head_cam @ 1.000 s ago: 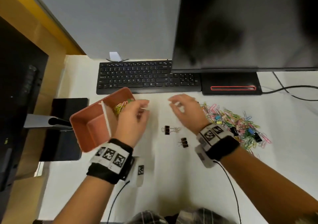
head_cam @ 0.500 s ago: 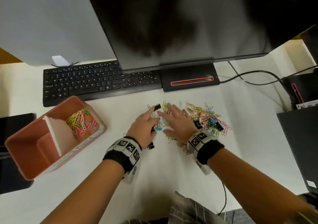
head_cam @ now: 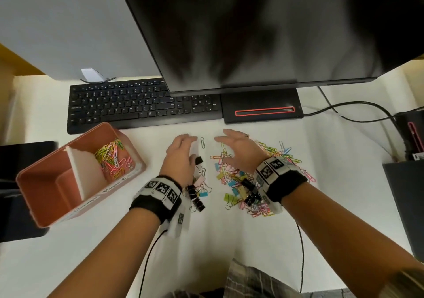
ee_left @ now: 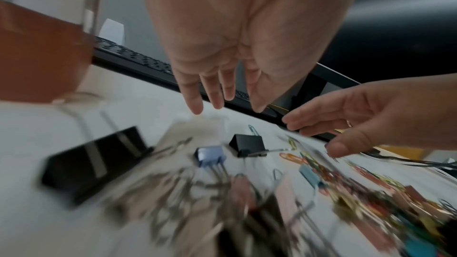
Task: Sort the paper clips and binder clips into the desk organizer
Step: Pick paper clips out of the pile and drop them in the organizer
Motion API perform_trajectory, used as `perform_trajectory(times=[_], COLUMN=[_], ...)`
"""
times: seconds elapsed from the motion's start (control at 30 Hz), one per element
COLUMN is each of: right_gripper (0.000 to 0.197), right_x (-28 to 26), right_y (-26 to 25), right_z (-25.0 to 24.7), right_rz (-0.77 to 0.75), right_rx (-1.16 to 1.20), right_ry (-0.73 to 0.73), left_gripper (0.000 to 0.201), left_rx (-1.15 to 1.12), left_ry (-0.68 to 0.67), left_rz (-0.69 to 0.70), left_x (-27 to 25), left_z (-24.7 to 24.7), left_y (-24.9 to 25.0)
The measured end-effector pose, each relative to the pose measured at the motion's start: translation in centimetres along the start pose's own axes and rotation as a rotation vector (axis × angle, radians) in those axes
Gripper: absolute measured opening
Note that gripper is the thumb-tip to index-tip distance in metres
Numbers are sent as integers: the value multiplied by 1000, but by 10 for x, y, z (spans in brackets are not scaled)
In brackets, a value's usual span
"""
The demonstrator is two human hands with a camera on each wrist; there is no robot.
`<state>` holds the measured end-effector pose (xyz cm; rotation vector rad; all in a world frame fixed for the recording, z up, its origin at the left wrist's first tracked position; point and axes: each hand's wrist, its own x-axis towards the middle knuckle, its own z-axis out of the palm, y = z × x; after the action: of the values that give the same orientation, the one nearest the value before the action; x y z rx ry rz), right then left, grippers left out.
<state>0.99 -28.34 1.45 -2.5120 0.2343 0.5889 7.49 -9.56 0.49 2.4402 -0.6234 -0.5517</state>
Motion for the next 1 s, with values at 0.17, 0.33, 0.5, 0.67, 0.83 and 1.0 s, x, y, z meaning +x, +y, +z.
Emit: perform_trajectory(times=[0.17, 0.33, 0.5, 0.67, 0.83, 1.0], right_gripper=[46, 26, 20, 17, 10, 9], right_x=[10, -2, -9, -11, -19, -29], right_y=[4, 16, 22, 24, 32, 50], right_z=[8, 13, 13, 6, -4, -13], right_rz=[-45, -72, 35, 89, 120, 180], right_rx=[-44, 46, 176, 260, 341, 399], right_ry=[-27, 54, 107, 104, 168, 315], left_gripper=[54, 51, 18, 14, 14, 22], left_rx=[18, 91, 23, 43, 132, -40], left_ry=[-140, -287, -230, -226, -298, -333], left_rz=[-37, 54, 131, 150, 114, 58], left_x=[37, 40, 33, 33, 35, 23], left_z=[8, 23, 31, 28, 27, 17], left_y=[14, 20, 19, 21, 23, 31])
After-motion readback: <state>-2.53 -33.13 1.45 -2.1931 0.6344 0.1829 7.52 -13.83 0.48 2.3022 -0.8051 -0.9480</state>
